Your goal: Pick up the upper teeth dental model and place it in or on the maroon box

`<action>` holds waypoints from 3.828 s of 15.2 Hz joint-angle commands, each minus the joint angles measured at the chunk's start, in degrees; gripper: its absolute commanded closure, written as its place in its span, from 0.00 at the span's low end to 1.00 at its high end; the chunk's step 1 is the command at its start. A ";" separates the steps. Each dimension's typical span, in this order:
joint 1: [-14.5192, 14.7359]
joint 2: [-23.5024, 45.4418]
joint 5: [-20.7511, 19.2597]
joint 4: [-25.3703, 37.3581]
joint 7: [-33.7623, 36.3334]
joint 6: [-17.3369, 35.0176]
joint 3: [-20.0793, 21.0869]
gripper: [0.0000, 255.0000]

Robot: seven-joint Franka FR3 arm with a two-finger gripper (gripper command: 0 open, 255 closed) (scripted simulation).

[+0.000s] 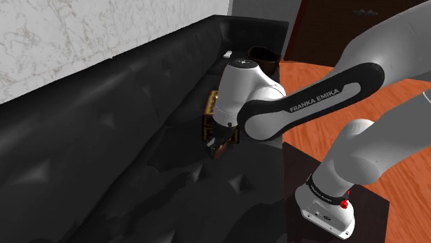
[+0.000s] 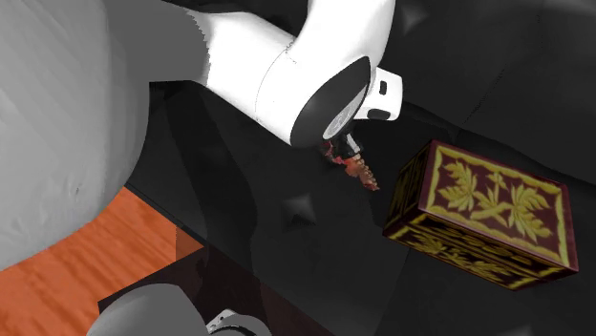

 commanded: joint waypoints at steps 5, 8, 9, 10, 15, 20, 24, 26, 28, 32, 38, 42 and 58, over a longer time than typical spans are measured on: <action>0.32 -3.35 -0.03 2.66 -0.26 -5.97 -1.44 1.00; 0.38 -4.68 -0.17 4.08 -0.32 -8.71 -2.10 1.00; 0.39 -5.09 -0.24 4.58 -0.33 -9.61 -2.31 1.00; 0.40 -5.48 -0.30 5.09 -0.34 -10.50 -2.52 1.00; 0.36 -7.12 -0.71 7.80 -0.32 -14.84 -3.52 1.00; 0.24 -8.33 -1.19 10.79 -0.23 -19.02 -4.43 1.00; -1.12 -7.54 -2.36 11.97 -2.84 -19.84 -6.67 1.00; -2.46 -6.25 -3.40 12.55 -5.41 -19.51 -8.59 1.00; -3.82 -4.73 -4.44 13.39 -7.90 -19.19 -10.43 1.00; -6.50 -1.05 -6.41 15.89 -12.66 -18.65 -13.87 1.00; -10.16 5.79 -8.94 21.61 -19.22 -18.35 -18.46 1.00; -12.32 11.10 -10.20 26.76 -23.28 -18.65 -21.16 1.00; -12.16 14.62 -10.03 19.87 -23.80 -8.27 -20.74 1.00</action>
